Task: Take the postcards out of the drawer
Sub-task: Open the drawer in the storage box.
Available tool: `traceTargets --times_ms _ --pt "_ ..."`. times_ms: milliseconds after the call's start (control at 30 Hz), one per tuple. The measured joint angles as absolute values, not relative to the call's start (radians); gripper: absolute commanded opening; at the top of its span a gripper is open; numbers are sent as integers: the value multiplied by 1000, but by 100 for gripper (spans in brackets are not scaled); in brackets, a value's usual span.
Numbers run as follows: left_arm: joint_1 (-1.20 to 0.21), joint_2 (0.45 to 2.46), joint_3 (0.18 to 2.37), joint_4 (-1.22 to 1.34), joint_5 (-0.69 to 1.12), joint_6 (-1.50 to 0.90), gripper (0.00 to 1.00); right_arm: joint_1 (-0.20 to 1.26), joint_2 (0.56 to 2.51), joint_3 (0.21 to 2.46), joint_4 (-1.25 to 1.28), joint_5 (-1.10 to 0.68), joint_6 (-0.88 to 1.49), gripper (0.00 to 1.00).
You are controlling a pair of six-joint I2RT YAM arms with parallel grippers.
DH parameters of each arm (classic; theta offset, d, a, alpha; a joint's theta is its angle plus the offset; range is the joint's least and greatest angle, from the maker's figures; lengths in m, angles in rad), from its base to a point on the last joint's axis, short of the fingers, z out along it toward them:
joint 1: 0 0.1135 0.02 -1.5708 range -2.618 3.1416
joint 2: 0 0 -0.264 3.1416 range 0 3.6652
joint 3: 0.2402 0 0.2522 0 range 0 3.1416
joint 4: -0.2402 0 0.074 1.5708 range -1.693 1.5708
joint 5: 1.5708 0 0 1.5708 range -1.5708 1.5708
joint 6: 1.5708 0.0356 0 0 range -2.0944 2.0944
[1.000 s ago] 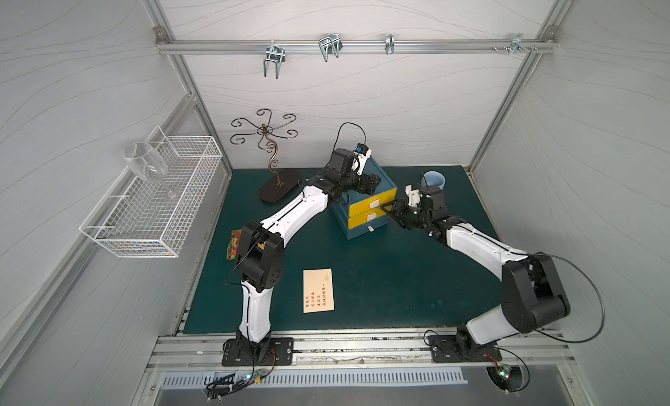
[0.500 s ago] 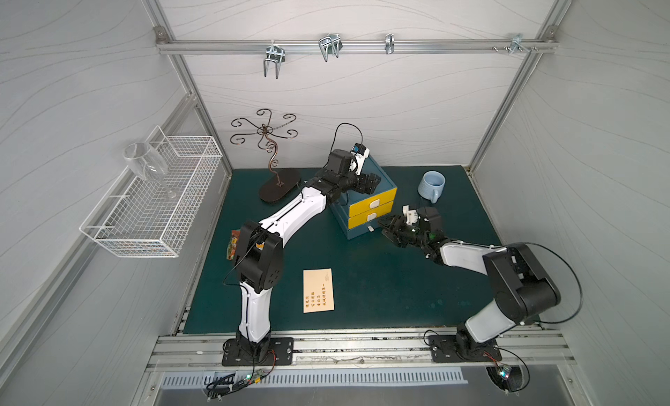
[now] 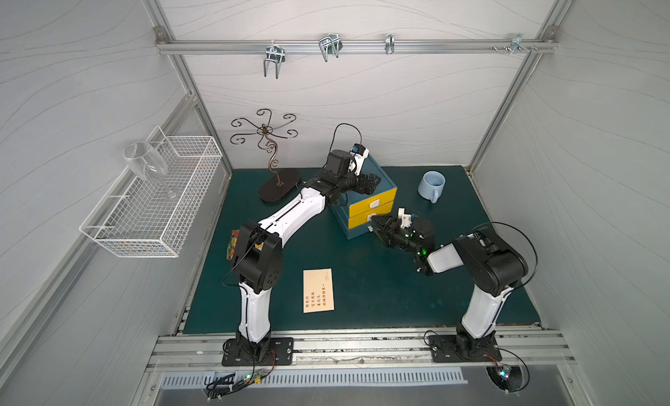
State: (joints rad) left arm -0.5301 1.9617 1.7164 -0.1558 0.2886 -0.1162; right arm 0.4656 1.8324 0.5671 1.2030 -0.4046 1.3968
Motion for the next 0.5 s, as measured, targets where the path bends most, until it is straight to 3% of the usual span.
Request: traceTargets --times_ms 500 --pt "-530 1958 1712 -156 291 -116 90 471 1874 629 1249 -395 1434 65"
